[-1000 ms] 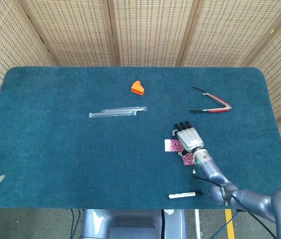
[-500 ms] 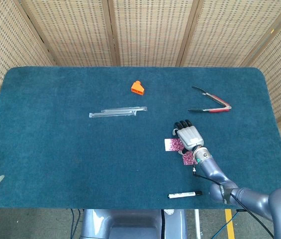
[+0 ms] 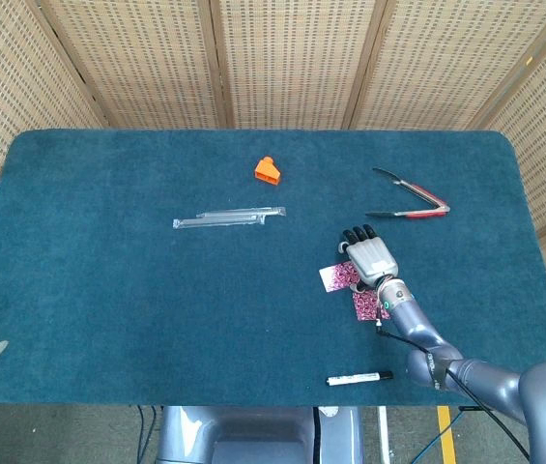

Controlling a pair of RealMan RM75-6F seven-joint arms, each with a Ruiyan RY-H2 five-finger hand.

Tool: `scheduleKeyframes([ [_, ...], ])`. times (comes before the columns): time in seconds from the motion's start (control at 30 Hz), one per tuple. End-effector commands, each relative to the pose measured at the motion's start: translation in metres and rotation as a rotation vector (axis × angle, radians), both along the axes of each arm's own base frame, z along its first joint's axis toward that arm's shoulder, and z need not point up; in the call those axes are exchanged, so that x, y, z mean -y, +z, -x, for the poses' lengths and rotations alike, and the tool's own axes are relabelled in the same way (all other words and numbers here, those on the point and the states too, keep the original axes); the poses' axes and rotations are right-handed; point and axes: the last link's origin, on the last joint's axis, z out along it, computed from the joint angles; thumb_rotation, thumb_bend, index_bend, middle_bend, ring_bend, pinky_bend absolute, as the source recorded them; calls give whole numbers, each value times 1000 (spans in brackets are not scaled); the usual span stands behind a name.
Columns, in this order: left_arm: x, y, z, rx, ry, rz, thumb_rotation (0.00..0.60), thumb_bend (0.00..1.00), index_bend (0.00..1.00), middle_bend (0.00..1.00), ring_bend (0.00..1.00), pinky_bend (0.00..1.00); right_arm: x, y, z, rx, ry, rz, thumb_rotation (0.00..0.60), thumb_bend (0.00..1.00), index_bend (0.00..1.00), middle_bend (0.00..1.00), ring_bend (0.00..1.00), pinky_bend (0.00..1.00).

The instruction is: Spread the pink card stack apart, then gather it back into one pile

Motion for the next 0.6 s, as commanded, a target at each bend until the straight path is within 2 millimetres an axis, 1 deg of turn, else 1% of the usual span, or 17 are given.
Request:
scheduleKeyframes([
  [0.03,0,0,0,1,-1,2,429,100,170,0,0,0,-3,0,1,-1,-2,-7,600,234,261,88,0,0],
  [0.43,0,-1,1,3,-1,3,429,100,169,0,0,0,-12,-3,-5,15,6,-37,600,234,284,88,0,0],
  [0.6,0,-1,1,2,1,3,429,99,169,0,0,0,-12,-4,-6,16,6,-41,600,234,298,91,0,0],
])
